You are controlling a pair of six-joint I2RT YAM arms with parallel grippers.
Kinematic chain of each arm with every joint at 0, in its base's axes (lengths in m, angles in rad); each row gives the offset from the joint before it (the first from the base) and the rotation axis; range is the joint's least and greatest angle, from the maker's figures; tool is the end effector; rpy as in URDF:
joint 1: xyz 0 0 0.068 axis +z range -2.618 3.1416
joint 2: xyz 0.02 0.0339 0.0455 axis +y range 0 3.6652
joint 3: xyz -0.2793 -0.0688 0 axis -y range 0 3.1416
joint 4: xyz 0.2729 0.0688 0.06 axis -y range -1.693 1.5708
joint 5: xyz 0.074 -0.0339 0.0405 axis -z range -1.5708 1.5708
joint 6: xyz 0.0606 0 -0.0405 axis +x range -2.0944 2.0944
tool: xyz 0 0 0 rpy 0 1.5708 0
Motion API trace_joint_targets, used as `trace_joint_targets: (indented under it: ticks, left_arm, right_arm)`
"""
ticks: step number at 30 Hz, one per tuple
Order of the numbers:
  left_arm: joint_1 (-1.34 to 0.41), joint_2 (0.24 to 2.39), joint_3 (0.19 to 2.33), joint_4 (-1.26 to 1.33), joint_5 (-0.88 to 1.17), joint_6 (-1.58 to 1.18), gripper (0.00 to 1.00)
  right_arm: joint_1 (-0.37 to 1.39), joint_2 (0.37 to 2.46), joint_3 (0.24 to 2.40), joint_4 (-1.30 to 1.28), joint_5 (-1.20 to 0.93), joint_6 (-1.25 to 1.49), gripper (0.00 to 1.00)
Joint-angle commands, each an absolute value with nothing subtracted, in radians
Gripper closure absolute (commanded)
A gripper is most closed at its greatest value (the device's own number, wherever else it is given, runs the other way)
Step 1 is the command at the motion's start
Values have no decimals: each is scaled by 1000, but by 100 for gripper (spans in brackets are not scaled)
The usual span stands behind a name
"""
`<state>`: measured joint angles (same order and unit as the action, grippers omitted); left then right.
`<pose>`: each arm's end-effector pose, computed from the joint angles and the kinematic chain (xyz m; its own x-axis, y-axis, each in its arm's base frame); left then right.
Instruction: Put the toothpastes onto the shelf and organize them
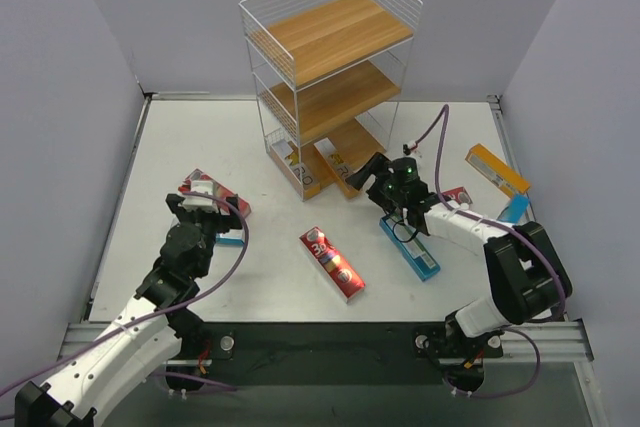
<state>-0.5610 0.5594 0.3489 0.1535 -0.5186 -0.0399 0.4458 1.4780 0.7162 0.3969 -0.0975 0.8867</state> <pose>0.1761 -0.0752 0.2562 -0.0499 -0.0096 -0.9987 0.0411 0.9991 -0.0116 0.3209 0.1599 0.1987 -0.5996 0.5683 -0.5634 -0.0735 0.6620 0.7459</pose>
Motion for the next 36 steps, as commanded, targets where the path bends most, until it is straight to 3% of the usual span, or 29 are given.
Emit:
trace_joint_targets:
  ticks: [1, 20, 36]
  left_arm:
    - [-555, 552, 377, 192, -508, -51, 3]
    - [-555, 541, 377, 178, -529, -46, 3]
    - [-555, 552, 377, 178, -528, -44, 3]
  right_arm:
    - [448, 1531, 712, 535, -48, 1107, 19]
    - [451, 1763, 788, 673, -34, 1276, 30]
    - [456, 1832, 834, 722, -12, 1390, 49]
